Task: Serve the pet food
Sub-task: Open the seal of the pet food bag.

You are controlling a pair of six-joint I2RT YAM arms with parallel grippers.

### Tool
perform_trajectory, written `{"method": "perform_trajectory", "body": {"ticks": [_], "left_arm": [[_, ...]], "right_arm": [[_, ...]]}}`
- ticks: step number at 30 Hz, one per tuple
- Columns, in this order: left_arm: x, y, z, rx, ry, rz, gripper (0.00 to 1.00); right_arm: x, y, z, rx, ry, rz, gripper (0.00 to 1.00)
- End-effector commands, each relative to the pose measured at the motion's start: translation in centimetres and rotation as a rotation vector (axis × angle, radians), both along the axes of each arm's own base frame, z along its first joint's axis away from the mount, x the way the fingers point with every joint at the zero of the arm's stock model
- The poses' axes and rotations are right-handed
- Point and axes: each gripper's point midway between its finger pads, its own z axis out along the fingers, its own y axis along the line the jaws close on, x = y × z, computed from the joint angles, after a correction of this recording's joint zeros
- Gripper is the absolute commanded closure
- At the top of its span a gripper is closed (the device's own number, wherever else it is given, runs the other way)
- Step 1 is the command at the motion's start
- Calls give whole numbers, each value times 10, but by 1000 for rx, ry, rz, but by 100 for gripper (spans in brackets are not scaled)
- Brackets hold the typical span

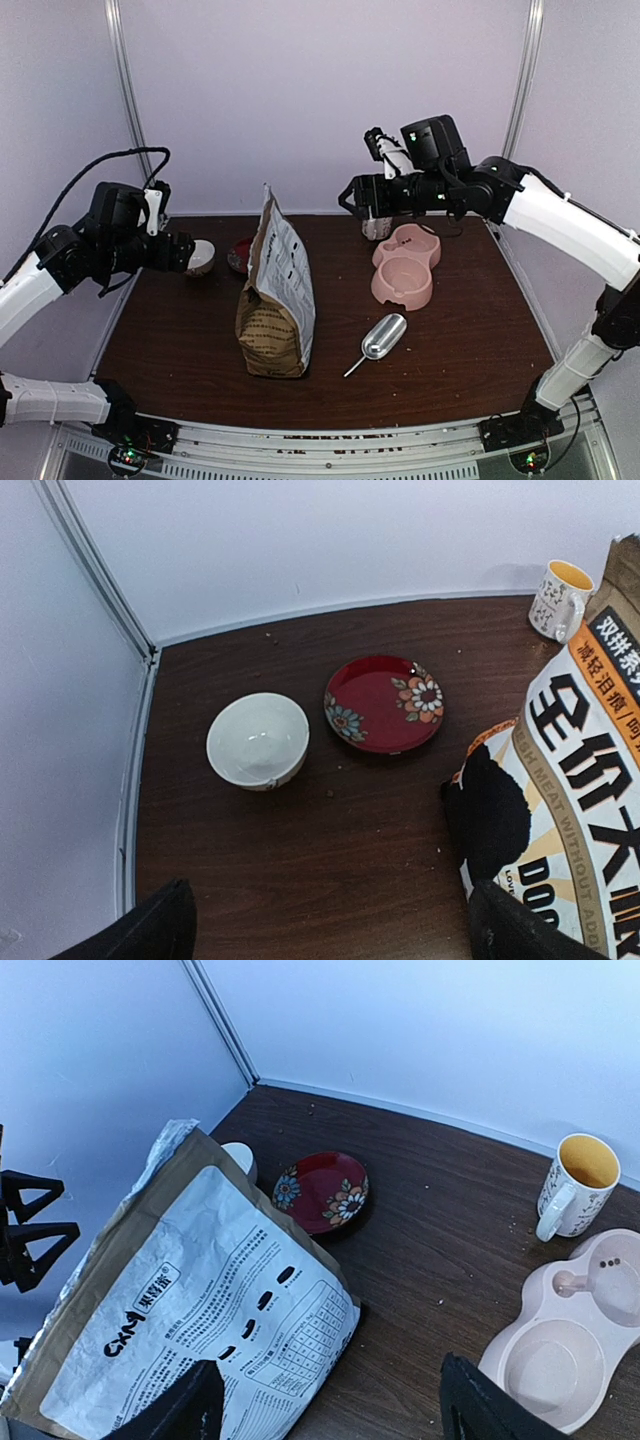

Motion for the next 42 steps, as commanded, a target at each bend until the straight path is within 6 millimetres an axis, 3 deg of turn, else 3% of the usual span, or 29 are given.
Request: {"method": "perform_trajectory", "body": {"ticks": [1, 5, 15, 19, 22, 27, 32, 35, 39, 42], "left_arm": [[8, -10, 12, -78, -56, -44, 2], [6, -23, 13, -98, -44, -121, 3], [-15, -105, 26, -306, -26, -554, 23], [-7, -129, 31, -397, 13, -615, 33], [7, -132, 38, -435, 16, -566, 38], [20, -134, 56, -458, 8, -520, 45], [32, -133, 79, -460, -15, -490, 46], [45, -135, 88, -465, -7, -487, 47], [58, -146, 88, -484, 24, -525, 51], [67, -152, 83, -491, 54, -531, 56]], "right_arm": [[-1, 8, 9, 3, -2, -4, 24], [-6, 21, 16, 27, 3, 29, 24], [-36, 74, 31, 209, 117, 205, 26], [-42, 98, 33, 251, 137, 267, 28], [-37, 105, 33, 237, 126, 270, 29], [-20, 98, 25, 180, 72, 209, 31], [-10, 93, 11, 170, 73, 188, 32], [-6, 88, 18, 188, 63, 181, 34], [-7, 81, 33, 194, 26, 180, 33], [-7, 73, 29, 176, 17, 168, 32]]}}
